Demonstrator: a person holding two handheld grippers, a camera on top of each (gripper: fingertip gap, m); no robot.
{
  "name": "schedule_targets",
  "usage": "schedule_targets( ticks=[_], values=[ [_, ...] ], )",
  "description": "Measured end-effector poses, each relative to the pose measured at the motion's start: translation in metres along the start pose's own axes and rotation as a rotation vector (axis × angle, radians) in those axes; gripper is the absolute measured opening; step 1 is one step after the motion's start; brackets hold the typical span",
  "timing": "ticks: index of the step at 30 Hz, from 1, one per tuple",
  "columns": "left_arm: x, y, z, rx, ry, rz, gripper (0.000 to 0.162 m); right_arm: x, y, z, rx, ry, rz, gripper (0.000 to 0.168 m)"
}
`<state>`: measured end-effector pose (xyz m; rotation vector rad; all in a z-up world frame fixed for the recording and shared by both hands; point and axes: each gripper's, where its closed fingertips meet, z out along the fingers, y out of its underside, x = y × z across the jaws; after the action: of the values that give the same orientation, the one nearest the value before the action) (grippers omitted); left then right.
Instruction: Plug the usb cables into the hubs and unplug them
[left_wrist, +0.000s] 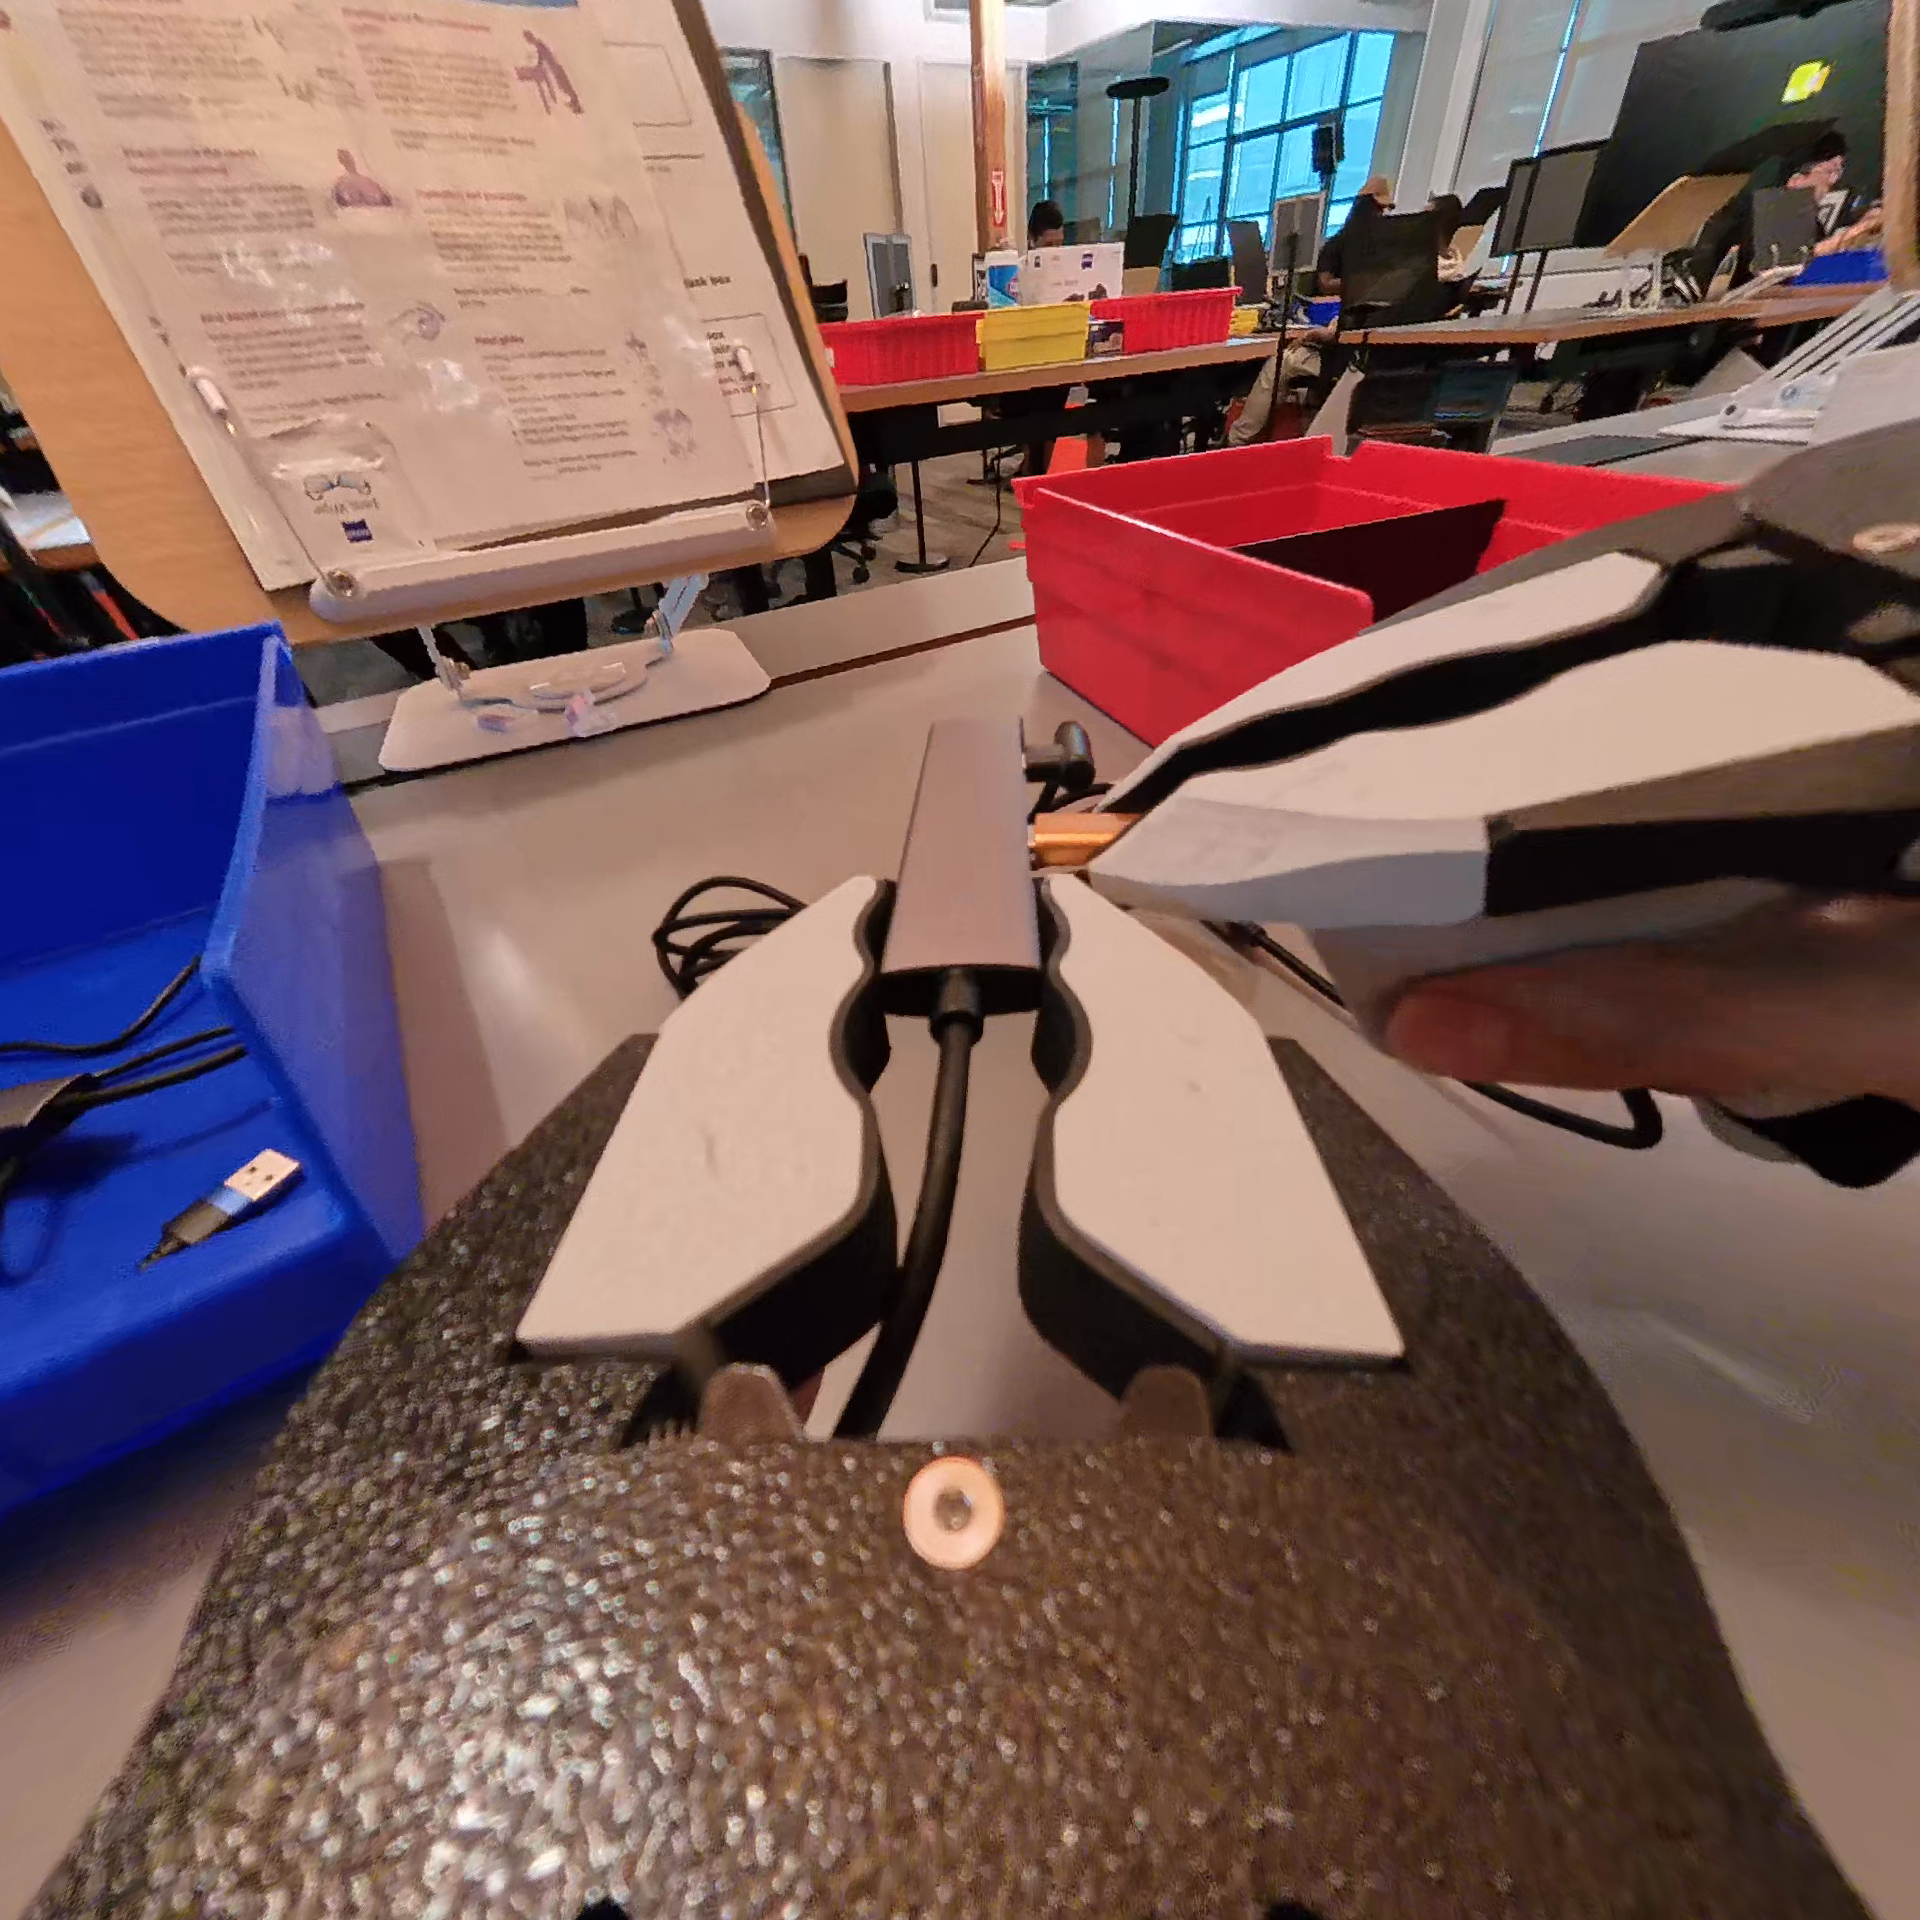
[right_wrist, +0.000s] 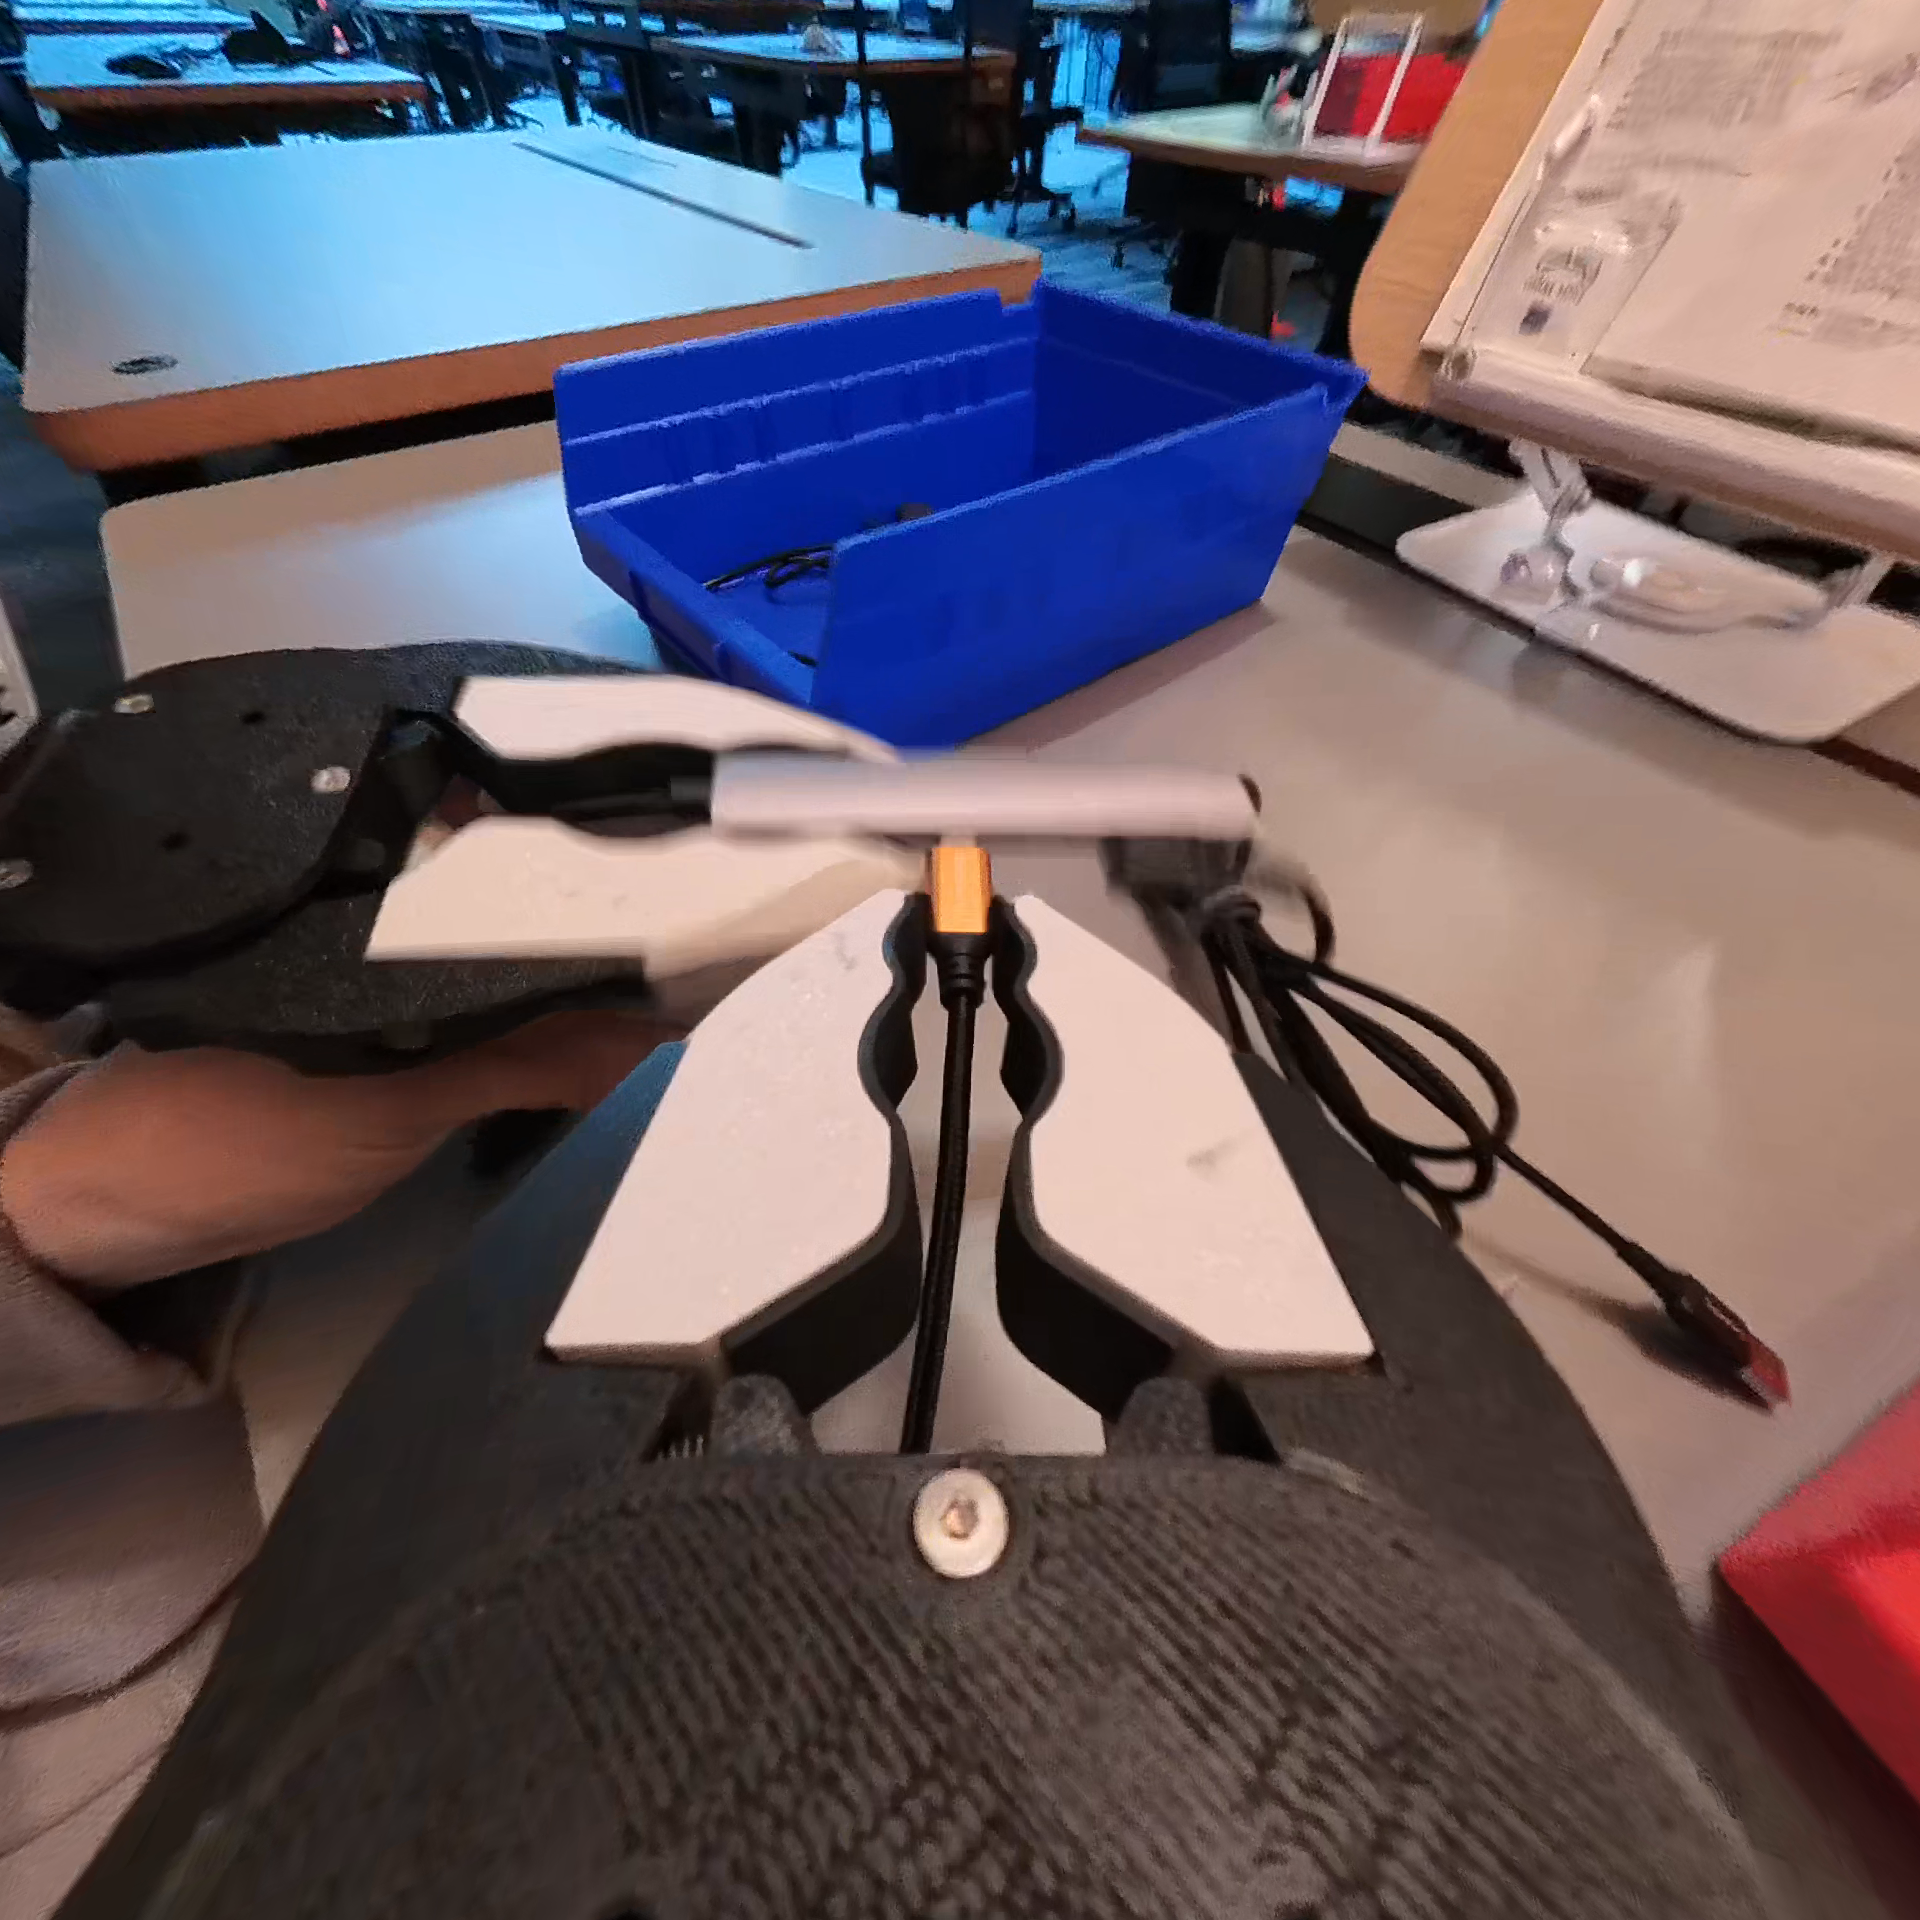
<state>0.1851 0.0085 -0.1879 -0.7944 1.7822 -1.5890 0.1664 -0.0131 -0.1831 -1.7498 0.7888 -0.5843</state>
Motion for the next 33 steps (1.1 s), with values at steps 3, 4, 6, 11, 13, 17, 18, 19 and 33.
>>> schedule_targets(
  ticks=[3, 4, 6, 11, 13, 17, 18, 19, 33],
  values=[
    [-0.075, 0.002, -0.014, 0.063, -0.156, -0.31, 0.024, 0.023, 0.016, -0.033, -0.003, 0.077, 0.019, 0.013],
    [-0.083, -0.002, -0.018, 0.091, -0.144, -0.276, 0.024, 0.009, 0.015, -0.042, 0.042, -0.037, 0.081, 0.013],
    [-0.069, -0.009, -0.021, 0.125, -0.122, -0.13, 0.024, 0.005, 0.004, -0.062, 0.098, -0.078, 0.105, 0.013],
    [-0.043, -0.013, -0.02, 0.142, -0.06, -0.053, 0.024, 0.03, -0.078, -0.126, 0.26, -0.102, 0.026, 0.012],
    [-0.046, -0.011, -0.019, 0.127, -0.055, -0.081, 0.024, 0.072, -0.104, -0.15, 0.303, 0.019, -0.025, 0.012],
    [-0.055, -0.009, -0.019, 0.128, -0.044, -0.175, 0.024, 0.142, -0.146, -0.188, 0.479, 0.07, 0.091, 0.012],
    [-0.056, -0.01, -0.02, 0.131, -0.039, -0.191, 0.024, 0.156, -0.152, -0.193, 0.511, 0.087, 0.102, 0.013],
    [-0.057, -0.01, -0.02, 0.134, -0.036, -0.2, 0.024, 0.17, -0.154, -0.194, 0.517, 0.106, 0.121, 0.012],
    [-0.043, -0.008, -0.016, 0.103, 0.003, -0.117, 0.024, 0.215, -0.133, -0.154, 0.438, 0.194, 0.145, 0.012]
  ],
)
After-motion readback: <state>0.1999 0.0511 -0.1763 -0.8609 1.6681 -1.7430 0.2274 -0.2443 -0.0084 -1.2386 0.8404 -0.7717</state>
